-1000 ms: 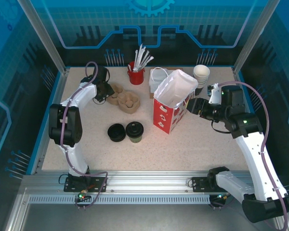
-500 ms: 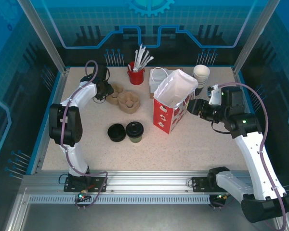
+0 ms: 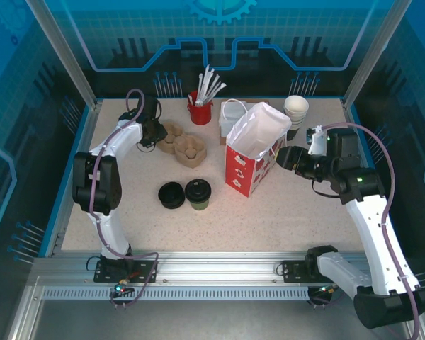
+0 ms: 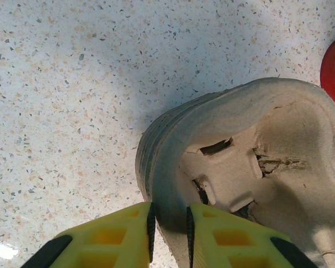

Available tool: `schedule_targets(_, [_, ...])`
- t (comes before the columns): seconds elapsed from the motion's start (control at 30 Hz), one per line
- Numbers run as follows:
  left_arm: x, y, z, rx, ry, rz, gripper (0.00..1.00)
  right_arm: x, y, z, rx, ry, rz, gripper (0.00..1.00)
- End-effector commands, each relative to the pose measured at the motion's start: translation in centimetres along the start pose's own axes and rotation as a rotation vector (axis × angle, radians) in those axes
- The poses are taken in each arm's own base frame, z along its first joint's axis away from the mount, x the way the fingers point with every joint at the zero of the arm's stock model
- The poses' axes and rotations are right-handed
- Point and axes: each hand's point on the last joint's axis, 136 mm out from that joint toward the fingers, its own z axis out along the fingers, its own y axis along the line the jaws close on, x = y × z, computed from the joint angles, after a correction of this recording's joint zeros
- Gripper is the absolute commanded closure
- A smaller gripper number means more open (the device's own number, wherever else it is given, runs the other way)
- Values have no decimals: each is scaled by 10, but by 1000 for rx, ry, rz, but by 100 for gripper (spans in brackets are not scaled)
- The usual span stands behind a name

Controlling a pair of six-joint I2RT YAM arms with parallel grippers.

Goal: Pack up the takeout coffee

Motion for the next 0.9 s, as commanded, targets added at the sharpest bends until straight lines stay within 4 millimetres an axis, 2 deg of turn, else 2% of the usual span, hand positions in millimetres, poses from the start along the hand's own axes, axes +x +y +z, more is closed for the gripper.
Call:
schedule_targets(0.0, [-10, 0, -6, 1, -15, 10, 78, -1, 3, -5, -23, -14, -16, 41])
schedule_targets(0.2, [-15, -5, -14, 25, -33, 12, 85, -1, 1, -6, -20, -15, -15, 41])
schedule_targets(0.53, [-16, -8, -20, 45, -41, 7, 86, -1, 0, -8, -19, -19, -12, 41])
schedule_targets(0.87, [-21, -13, -44, 82, -68, 12, 87, -2, -1, -7, -22, -20, -6, 42])
